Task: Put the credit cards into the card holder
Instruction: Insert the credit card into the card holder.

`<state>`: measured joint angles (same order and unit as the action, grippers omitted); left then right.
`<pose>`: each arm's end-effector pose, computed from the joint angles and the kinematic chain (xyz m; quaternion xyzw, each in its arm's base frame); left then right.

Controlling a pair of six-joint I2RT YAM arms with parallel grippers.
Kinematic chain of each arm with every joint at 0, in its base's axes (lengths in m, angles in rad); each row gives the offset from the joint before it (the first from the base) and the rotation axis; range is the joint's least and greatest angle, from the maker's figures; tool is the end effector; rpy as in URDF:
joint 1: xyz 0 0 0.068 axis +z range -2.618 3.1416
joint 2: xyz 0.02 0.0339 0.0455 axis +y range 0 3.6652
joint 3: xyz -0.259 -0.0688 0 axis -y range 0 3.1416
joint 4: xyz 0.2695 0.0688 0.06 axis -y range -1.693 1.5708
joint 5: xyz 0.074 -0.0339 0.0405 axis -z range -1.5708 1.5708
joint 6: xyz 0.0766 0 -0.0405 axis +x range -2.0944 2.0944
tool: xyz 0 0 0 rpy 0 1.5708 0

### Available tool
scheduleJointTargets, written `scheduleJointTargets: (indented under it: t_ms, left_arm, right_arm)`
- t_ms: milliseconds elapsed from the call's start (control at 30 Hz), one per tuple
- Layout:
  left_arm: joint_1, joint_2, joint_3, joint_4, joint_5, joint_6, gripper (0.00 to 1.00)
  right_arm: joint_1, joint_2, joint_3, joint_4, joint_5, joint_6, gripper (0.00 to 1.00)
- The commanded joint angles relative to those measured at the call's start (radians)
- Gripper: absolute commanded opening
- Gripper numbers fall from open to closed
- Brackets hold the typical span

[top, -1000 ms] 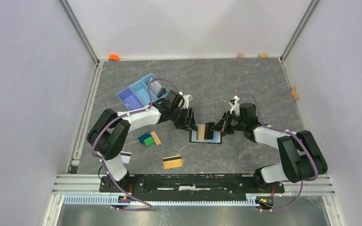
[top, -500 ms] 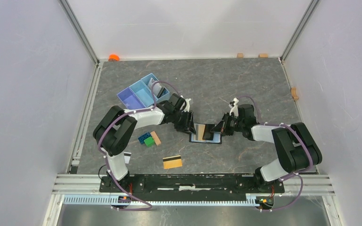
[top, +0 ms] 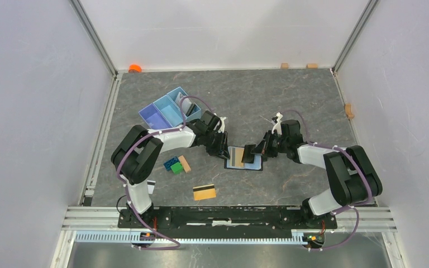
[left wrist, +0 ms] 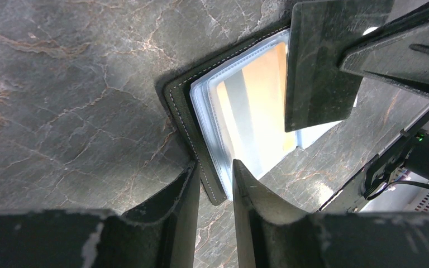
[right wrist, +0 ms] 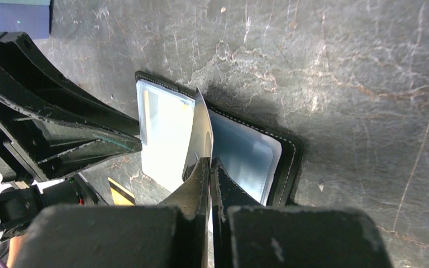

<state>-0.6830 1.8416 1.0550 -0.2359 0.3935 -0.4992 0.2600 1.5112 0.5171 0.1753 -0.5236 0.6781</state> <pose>0.2898 -0.2737 0.0911 0.1393 0.9352 -0.3042 0.1156 0.2778 0.1135 0.0764 0.0935 0.8986 0.3751 0.2076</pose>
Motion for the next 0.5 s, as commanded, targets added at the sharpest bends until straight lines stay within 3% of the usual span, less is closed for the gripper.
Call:
scheduleJointTargets:
  t_ms: [0, 467]
  left_arm:
    - [-0.013, 0.028, 0.025, 0.003, -0.033, 0.034, 0.34]
    - [-0.025, 0.027, 0.028, 0.003, -0.021, 0.034, 0.32]
  right_arm:
    - [-0.003, -0.011, 0.033, -0.069, 0.107, -0.062, 0.00]
    - [0.033, 0.013, 0.013, -0.031, 0.139, -0.056, 0.00]
